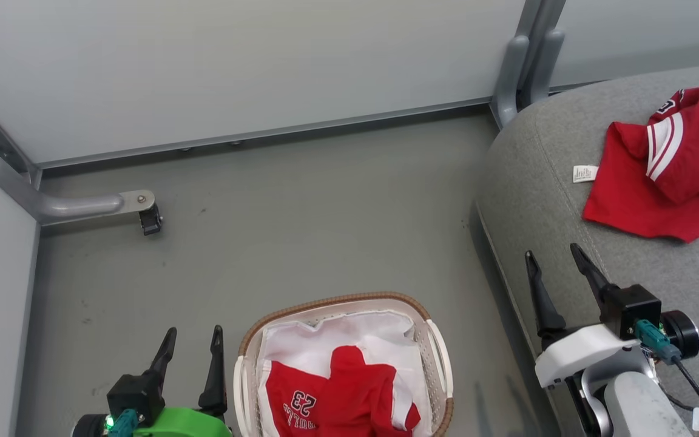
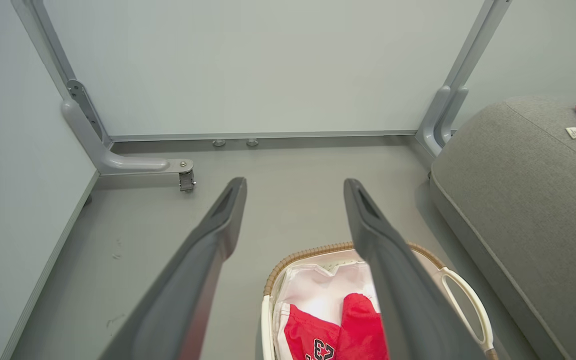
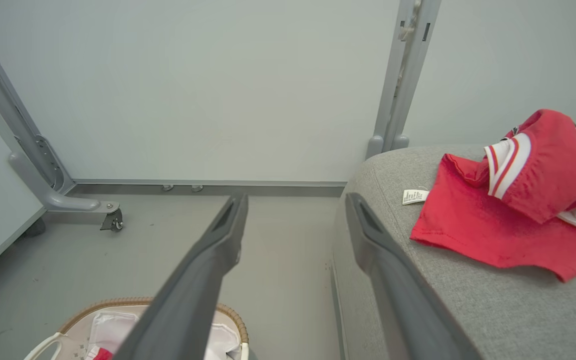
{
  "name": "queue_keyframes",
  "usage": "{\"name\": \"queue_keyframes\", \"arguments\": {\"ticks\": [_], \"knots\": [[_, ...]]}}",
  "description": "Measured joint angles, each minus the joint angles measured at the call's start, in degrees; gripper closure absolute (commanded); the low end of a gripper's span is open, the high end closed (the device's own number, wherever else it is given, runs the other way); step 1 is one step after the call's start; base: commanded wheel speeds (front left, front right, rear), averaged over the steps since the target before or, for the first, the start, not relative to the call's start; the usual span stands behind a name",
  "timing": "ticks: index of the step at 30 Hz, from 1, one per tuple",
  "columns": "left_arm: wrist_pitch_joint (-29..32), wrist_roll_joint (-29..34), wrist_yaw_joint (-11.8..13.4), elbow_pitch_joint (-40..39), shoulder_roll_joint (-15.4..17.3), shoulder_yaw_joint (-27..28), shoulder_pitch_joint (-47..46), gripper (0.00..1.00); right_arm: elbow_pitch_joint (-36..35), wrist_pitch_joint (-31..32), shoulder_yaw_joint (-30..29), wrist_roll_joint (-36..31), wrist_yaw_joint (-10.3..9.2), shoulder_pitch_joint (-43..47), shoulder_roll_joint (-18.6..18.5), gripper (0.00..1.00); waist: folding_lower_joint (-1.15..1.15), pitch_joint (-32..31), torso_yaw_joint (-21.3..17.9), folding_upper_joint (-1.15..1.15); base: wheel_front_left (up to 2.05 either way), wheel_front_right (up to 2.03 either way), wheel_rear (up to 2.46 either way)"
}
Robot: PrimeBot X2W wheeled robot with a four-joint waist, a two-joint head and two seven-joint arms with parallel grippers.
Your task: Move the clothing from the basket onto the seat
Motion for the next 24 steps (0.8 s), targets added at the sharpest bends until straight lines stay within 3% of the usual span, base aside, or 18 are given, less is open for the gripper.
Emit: {"name": "queue_keyframes", "arguments": {"ticks": [24], "knots": [[0.00,-3.25,0.00,12.35,0.76,-13.95,-16.23,0.00,-7.43,0.00,2.71,3.01,0.00,-13.16,-0.03,0.00,0.00,18.35,-7.37,0.00,0.00,0.00,0.00]]}}
